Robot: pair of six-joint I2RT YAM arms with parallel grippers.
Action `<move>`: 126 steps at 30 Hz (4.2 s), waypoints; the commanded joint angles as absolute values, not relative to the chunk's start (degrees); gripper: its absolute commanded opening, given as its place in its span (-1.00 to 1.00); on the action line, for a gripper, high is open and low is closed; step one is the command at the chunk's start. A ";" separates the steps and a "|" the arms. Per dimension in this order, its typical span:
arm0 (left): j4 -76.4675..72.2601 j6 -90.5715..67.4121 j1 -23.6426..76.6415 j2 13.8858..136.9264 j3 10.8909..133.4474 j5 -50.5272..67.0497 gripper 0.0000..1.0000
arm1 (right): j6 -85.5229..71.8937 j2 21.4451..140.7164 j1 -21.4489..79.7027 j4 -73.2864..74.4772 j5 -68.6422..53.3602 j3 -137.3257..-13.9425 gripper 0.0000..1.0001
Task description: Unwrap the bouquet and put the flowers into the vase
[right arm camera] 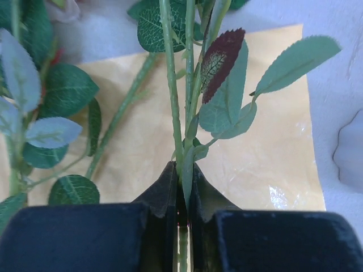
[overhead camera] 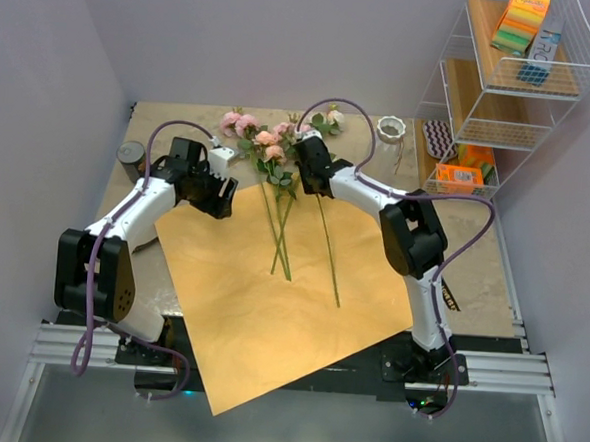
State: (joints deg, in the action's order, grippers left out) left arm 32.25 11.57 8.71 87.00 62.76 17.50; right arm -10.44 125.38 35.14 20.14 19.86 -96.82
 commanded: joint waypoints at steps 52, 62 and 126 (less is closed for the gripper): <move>36.82 16.17 2.81 89.03 69.26 24.79 0.37 | 43.25 106.87 27.25 -53.10 43.58 -110.48 -1.00; 37.62 16.00 1.93 86.49 68.82 25.49 0.37 | 20.59 104.24 27.25 -18.59 52.65 -106.44 -0.56; 39.82 13.10 0.97 84.37 69.26 25.93 0.36 | -12.48 122.15 51.51 15.55 15.91 -100.70 0.00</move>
State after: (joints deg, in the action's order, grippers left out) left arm 40.91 13.04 2.07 84.82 68.79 24.67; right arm -15.51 118.78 52.03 15.94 19.92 -92.62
